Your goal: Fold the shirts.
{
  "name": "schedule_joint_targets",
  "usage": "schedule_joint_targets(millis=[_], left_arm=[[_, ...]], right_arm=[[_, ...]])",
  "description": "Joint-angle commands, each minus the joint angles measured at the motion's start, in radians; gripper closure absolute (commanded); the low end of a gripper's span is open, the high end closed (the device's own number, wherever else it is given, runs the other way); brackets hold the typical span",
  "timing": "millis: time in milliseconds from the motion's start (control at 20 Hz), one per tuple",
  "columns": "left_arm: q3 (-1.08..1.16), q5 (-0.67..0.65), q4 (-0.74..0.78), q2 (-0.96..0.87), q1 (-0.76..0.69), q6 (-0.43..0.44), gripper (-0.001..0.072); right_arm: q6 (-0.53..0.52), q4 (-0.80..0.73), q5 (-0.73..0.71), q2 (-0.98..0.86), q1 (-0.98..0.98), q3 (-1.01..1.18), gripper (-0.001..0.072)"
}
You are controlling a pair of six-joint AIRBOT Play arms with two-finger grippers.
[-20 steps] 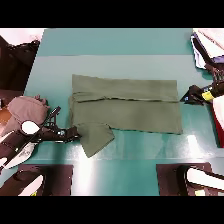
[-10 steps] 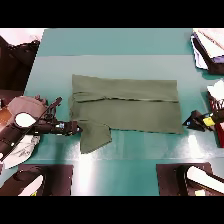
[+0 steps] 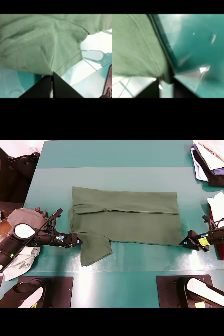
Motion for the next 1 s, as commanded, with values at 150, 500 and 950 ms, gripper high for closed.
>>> schedule_joint_targets(millis=[150, 500, 950], left_arm=[[0.010, -0.080, 0.002, 0.008, -0.001, 0.001, 0.0681], [0.037, -0.286, 0.023, 0.249, 0.000, -0.095, 0.0681], [0.039, 0.082, 0.066, 0.290, 0.000, -0.114, 0.0681]], right_arm=[[-0.002, -0.013, 0.018, 0.002, 0.076, 0.016, 0.0693], [0.018, -0.069, 0.242, 0.272, 0.042, 0.074, 0.0694], [0.030, 0.107, -0.010, 0.341, 0.112, 0.075, 0.0695]])
